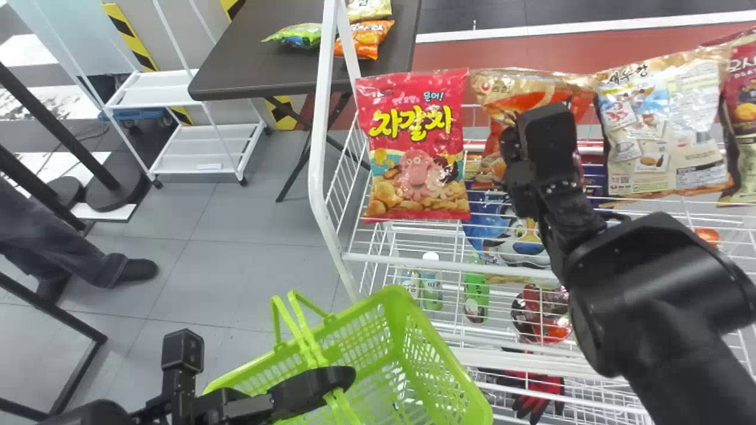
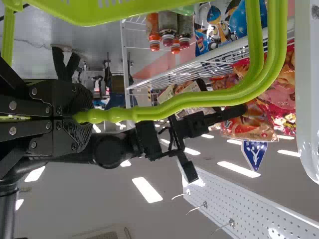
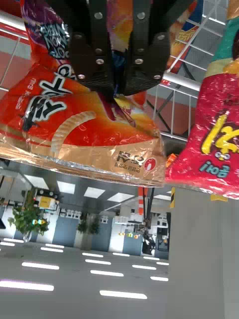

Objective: Hold basket handle with left hand then pick Saewookkang with right hand and place into basket

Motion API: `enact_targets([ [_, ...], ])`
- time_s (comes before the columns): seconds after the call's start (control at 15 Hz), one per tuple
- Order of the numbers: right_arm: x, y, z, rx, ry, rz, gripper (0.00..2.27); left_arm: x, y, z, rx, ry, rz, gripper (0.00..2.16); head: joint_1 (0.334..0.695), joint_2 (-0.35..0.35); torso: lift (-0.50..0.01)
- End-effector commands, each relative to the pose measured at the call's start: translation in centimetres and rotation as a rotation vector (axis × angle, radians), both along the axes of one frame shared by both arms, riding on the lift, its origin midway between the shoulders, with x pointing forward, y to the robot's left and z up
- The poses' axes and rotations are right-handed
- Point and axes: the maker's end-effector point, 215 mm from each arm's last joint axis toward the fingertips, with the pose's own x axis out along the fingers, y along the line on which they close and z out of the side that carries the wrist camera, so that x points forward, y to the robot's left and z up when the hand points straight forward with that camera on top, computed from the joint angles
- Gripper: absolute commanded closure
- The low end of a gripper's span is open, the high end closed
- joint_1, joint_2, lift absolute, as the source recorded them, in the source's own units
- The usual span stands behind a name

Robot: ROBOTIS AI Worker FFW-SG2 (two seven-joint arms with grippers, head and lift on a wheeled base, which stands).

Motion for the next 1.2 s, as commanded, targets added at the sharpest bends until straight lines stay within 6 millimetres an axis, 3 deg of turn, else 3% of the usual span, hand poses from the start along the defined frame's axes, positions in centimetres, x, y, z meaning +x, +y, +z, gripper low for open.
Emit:
enact_targets([
  [0.0,-2.3,-0.6,1.1,-0.011,-0.001,-0.020,2.24,-0.3,-0.1,0.2,-0.022,0.025,-0.003,2.15,0.695,0.223,-0.019],
  [0.2,-5.4,-2.8,3.0,-0.037,0.016,-0.082,2.24,-0.3,-0.2,0.1,-0.024,0.027,-0.003,2.15,0.695,0.218,-0.019],
  [0.4,-8.8,-3.8,4.9,-0.027,0.055,-0.096,2.24,-0.1,-0.3,0.1,-0.026,0.026,-0.003,2.15,0.695,0.201,-0.019],
  [0.67,-14.2,-5.0,2.4,-0.111,0.251,-0.081,2.25,0.1,-0.4,0.0,-0.030,0.029,-0.004,2.15,0.695,0.191,-0.019],
  [0.8,-16.7,-4.3,0.9,-0.146,0.319,-0.048,2.25,0.2,-0.4,-0.1,-0.032,0.030,-0.004,2.15,0.695,0.191,-0.019],
  [0.93,-18.8,-2.4,0.2,-0.164,0.353,0.007,2.25,0.4,-0.4,0.0,-0.033,0.028,-0.003,2.16,0.695,0.199,-0.019],
  [1.13,-22.9,2.0,-1.4,-0.205,0.439,0.124,2.25,0.6,-0.7,-0.1,-0.036,0.029,-0.008,2.15,0.695,0.258,-0.019],
])
